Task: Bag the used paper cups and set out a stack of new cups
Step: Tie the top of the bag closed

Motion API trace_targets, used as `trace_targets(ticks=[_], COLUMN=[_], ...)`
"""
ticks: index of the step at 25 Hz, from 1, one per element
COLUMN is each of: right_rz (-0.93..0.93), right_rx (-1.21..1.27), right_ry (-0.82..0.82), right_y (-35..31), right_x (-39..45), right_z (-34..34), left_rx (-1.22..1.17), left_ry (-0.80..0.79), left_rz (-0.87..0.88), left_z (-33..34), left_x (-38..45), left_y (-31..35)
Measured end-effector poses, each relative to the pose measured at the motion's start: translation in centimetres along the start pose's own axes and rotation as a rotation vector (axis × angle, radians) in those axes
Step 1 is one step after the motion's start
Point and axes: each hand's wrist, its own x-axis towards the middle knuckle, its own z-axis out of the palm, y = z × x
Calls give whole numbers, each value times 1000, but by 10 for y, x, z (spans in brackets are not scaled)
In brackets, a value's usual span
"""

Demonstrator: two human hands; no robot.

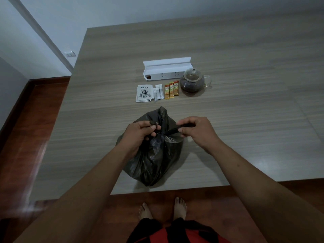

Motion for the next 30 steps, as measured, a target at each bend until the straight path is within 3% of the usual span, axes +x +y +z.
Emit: trace_targets(ticks=[3, 7, 10, 14, 20, 30], right_rz=[3, -106, -98, -49, -29, -109], right_rx=[-11, -445, -514, -369, -7, 72], right_ry=[-15, -1, 2, -10, -20, -93], right_y=[2, 11, 14, 6, -15, -48], right_x=[0, 4, 4, 0, 1, 10], right_z=[1, -4, -5, -1, 8, 29], left_rx=[-55, -185, -225, -167, 236, 642], left_ry=[49, 98, 82, 89, 238, 136], left_rz=[6, -52, -121, -135, -27, 172], left_z=[0, -8, -11, -12, -7, 0], left_x=[0, 6, 3, -1, 4, -2], left_y=[0, -8, -8, -3, 5, 21])
